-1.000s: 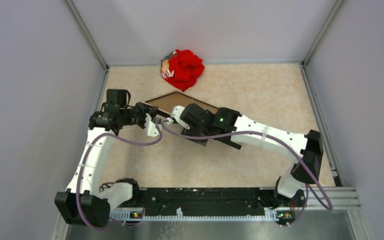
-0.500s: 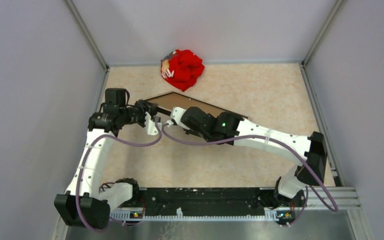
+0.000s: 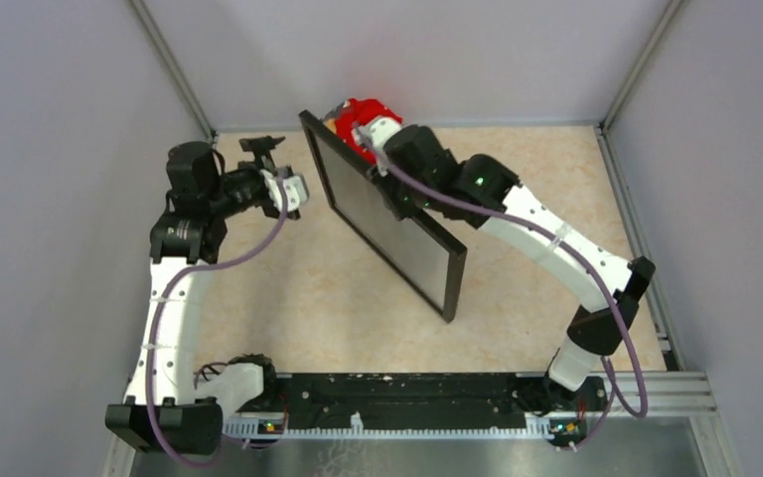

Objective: Put the photo into the frame

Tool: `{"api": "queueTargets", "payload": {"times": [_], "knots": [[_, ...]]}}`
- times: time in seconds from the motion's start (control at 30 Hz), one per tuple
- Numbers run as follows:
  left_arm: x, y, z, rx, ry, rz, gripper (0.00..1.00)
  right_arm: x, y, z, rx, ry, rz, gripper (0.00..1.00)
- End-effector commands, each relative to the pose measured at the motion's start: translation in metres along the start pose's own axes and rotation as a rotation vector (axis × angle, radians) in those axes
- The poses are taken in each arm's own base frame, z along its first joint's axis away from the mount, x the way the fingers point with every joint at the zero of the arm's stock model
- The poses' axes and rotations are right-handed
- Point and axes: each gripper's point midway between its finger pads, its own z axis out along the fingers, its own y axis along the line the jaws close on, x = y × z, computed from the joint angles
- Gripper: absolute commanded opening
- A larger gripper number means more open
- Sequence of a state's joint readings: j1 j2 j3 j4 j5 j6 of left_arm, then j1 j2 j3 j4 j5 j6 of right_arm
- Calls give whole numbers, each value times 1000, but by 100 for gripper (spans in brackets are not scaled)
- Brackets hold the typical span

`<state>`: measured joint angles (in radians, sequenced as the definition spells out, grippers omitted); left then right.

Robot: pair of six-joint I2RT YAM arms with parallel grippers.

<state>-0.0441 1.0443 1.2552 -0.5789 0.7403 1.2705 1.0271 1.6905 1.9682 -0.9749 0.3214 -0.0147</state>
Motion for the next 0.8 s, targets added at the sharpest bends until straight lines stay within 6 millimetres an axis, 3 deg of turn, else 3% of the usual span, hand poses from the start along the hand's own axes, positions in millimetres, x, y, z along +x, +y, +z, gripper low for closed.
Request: {"api": "queueTargets", "payload": {"times": [0.0, 0.17, 0.4, 0.6, 0.63, 0.77], "knots": [[-4, 37, -6, -92, -19, -226, 99, -22, -34, -18, -124, -73, 415, 0], [10, 30, -8, -70, 23, -389, 99, 16, -76, -16, -130, -102, 712, 0], [49, 0, 8, 23, 156, -621, 99, 88, -97, -9, -74, -152, 991, 0], [67, -36, 11, 116, 227, -700, 99, 151, -80, 9, -84, -177, 1172, 0], [70, -43, 11, 124, 238, -714, 99, 173, -72, 16, -75, -152, 1203, 0], [84, -70, 14, 169, 293, -807, 99, 220, -61, 30, -47, -168, 1297, 0]]}}
